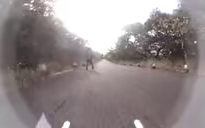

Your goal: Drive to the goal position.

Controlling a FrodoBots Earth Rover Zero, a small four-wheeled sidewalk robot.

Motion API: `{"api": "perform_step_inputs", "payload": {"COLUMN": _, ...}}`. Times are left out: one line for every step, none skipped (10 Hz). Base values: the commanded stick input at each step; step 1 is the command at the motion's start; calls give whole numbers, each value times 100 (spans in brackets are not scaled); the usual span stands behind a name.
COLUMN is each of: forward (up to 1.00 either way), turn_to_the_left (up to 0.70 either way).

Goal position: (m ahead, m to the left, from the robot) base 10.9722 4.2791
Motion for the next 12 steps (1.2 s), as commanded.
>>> {"api": "perform_step_inputs", "payload": {"forward": 50, "turn_to_the_left": 0}}
{"api": "perform_step_inputs", "payload": {"forward": 50, "turn_to_the_left": 0}}
{"api": "perform_step_inputs", "payload": {"forward": 50, "turn_to_the_left": 0}}
{"api": "perform_step_inputs", "payload": {"forward": 50, "turn_to_the_left": 0}}
{"api": "perform_step_inputs", "payload": {"forward": 50, "turn_to_the_left": 0}}
{"api": "perform_step_inputs", "payload": {"forward": 50, "turn_to_the_left": 0}}
{"api": "perform_step_inputs", "payload": {"forward": 50, "turn_to_the_left": 0}}
{"api": "perform_step_inputs", "payload": {"forward": 50, "turn_to_the_left": 0}}
{"api": "perform_step_inputs", "payload": {"forward": 50, "turn_to_the_left": 0}}
{"api": "perform_step_inputs", "payload": {"forward": 50, "turn_to_the_left": 0}}
{"api": "perform_step_inputs", "payload": {"forward": 50, "turn_to_the_left": 0}}
{"api": "perform_step_inputs", "payload": {"forward": 50, "turn_to_the_left": 0}}
